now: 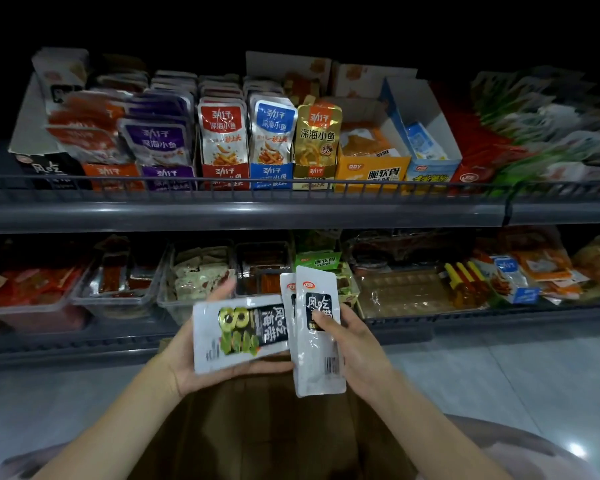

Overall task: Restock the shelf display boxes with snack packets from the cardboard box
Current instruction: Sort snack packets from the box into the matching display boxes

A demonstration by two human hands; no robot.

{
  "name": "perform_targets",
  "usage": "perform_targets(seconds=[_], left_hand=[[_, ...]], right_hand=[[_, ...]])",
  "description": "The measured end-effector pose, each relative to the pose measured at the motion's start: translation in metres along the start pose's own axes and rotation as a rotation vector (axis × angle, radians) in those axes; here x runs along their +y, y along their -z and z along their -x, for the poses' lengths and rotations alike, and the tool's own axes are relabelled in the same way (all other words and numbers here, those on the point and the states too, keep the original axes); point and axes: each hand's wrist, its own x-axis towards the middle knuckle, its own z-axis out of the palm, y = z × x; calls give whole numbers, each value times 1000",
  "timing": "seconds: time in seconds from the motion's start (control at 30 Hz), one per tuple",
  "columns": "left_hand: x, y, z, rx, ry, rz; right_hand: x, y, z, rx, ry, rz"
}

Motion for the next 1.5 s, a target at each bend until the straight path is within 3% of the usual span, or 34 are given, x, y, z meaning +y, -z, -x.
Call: perform_targets(seconds=[0.1,0.3,0.6,0.73,0.9,0.97,1.1,1.23,1.4,1.5], left_hand=[[-3,-10,-4,274,14,-96],[-11,-1,-18,449,68,-309],[-27,3,-33,550,-53,-363],[-37,-2,-35,450,-2,-480],[-41,4,-33,435,-12,-546],[-37,7,-35,493,-59,-529],[-29,6,-36,535,-100,-400],[-29,3,-34,559,-134,-465],[-17,-1,-29,664,-289,-435],[-14,-4,-22,682,-395,-519]], right_hand=[[4,-2,-4,62,27,92],[2,2,-9,157,-27,161],[-9,-8,-13,168,184,512],[5,-26,-11,87,242,717],[5,-43,6,-136,-48,425],[3,-39,2,-106,21,399],[-4,-29,-7,108,202,342],[8,-34,-4,-17,-42,117],[6,-29,-6,7,-82,-59],[2,-30,1,-117,-118,-81]])
